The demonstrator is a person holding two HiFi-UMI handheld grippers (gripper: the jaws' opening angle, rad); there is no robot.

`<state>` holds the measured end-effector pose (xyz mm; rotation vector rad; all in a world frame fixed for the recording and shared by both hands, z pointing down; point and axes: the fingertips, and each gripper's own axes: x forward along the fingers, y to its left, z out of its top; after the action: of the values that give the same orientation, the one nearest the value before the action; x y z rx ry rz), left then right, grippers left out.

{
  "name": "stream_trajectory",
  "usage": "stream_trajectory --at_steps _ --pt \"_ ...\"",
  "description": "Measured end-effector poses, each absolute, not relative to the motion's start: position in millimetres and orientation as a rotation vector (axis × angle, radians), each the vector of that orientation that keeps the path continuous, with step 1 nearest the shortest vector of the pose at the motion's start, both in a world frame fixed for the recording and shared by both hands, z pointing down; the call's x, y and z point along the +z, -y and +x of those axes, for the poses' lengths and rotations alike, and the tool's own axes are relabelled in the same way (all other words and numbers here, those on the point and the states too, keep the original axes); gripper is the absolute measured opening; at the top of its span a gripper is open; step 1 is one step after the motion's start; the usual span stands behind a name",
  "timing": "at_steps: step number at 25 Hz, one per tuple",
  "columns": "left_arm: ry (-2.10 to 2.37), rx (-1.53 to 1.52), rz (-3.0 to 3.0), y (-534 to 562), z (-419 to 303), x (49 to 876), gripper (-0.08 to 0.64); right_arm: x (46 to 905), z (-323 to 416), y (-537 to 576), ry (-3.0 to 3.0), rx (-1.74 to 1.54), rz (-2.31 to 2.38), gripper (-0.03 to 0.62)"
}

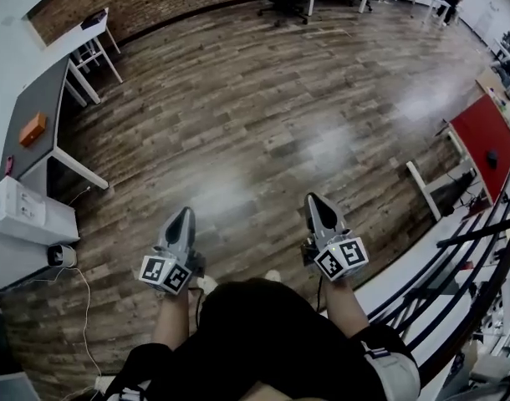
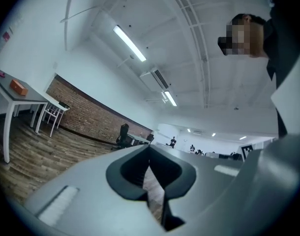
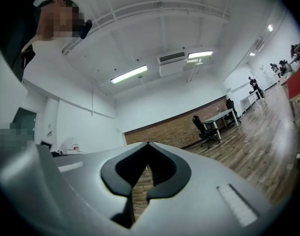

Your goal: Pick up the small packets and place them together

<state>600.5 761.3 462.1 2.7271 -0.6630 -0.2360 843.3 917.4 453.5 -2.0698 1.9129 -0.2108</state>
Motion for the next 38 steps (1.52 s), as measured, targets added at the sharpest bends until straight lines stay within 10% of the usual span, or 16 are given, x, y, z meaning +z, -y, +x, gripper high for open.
stream_trajectory --at_steps 38 --pt "1.692 -0.471 2.276 -684.7 212.9 473.9 0.0 436.5 455.9 -645.1 -2.815 -0.287 -1.169 0.002"
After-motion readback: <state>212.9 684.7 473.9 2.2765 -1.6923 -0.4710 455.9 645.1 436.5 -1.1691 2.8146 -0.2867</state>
